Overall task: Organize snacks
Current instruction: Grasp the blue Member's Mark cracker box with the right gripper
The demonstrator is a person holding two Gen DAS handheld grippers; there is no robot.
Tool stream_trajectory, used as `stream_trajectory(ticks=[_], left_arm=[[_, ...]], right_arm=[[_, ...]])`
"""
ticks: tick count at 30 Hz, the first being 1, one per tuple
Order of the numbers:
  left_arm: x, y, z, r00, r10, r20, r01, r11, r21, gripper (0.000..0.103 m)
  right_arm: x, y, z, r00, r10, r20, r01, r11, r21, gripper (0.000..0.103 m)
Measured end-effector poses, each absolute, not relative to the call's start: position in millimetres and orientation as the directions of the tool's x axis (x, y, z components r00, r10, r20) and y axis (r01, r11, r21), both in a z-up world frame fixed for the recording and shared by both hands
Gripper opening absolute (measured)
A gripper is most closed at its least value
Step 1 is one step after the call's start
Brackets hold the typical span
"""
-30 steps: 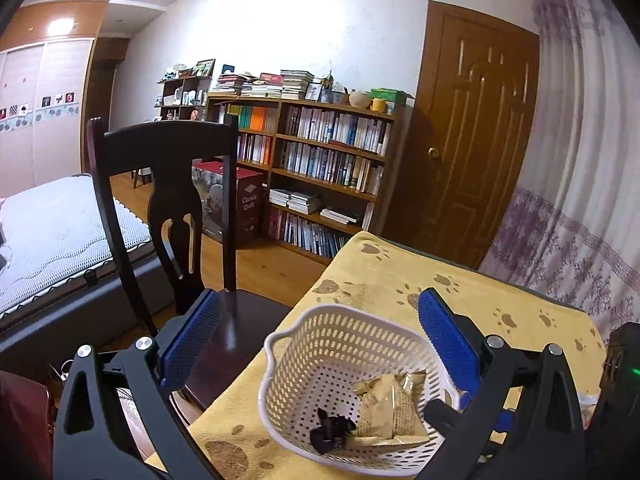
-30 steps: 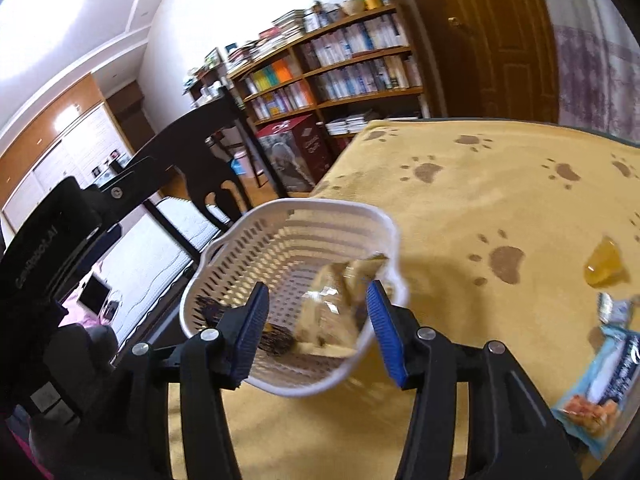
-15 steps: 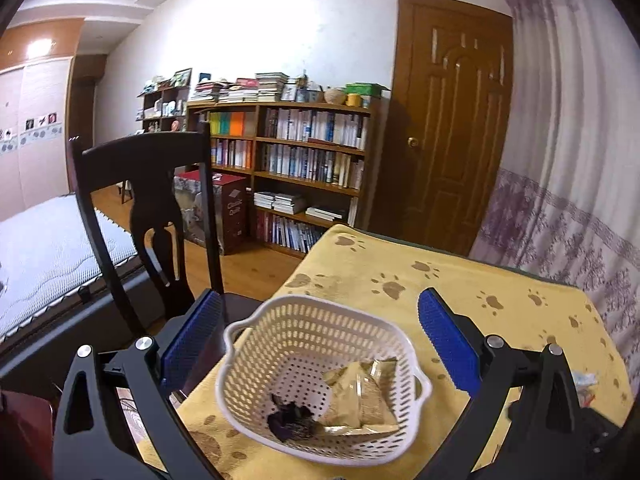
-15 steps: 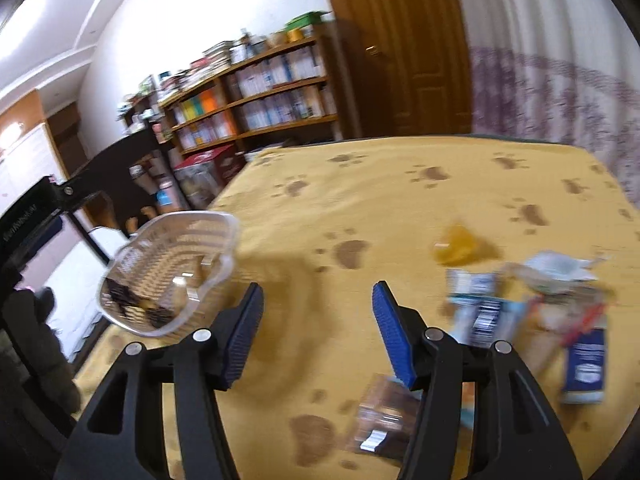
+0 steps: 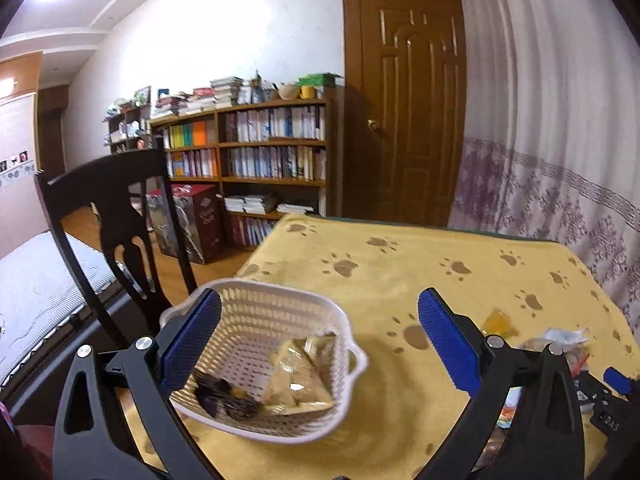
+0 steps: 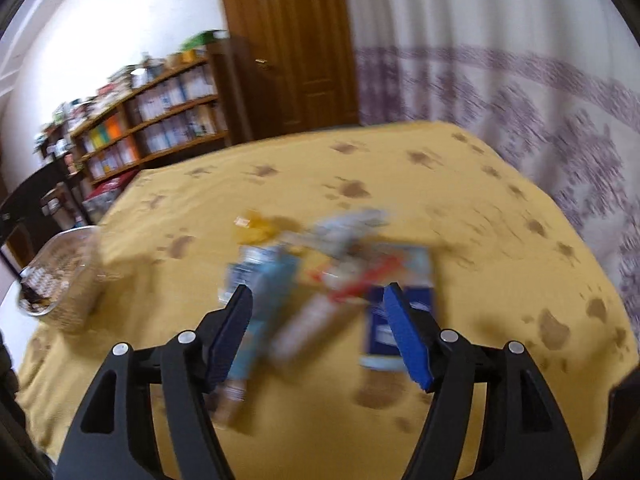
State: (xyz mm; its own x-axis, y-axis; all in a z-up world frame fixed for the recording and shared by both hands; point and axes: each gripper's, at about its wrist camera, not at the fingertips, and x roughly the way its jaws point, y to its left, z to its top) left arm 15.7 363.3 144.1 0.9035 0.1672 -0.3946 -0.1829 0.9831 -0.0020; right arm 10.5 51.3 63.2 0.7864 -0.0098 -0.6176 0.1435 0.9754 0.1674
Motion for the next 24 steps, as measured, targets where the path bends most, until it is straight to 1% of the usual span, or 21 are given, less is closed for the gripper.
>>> stream_trajectory(ticks=[4,14,16,24], left_arm=[[18.9,353.3,139.0,0.896,0.156,-0.415,-0.166,0.986,0.013,0.1],[22.9,329.9,130.8,0.885,0.154,-0.438,-0.141,0.988,0.064,0.1],[23.7,324.8,129.3,0.885,0.151,-0.441,-0.133,0.989,0.071,0.1],[31.6,301.9,122.9,0.875,0.118,-0.469,-0.088,0.993,0.085,0.1]], right_arm=[[17.4,30.1,43.2,0.741,-0.043,-0.67,0.197,0.968,0.155,0.068],[40.9,16.9,17.4,0.669,-0.102,-0.736,0.231,0.97,0.075,0.068],[43.7,13.9,13.2,0.655,-0.088,-0.751,0.227,0.97,0.084,0.068],[60.6,14.5,12.2,0.648,-0.094,-0.756,0.213,0.975,0.061,0.068]])
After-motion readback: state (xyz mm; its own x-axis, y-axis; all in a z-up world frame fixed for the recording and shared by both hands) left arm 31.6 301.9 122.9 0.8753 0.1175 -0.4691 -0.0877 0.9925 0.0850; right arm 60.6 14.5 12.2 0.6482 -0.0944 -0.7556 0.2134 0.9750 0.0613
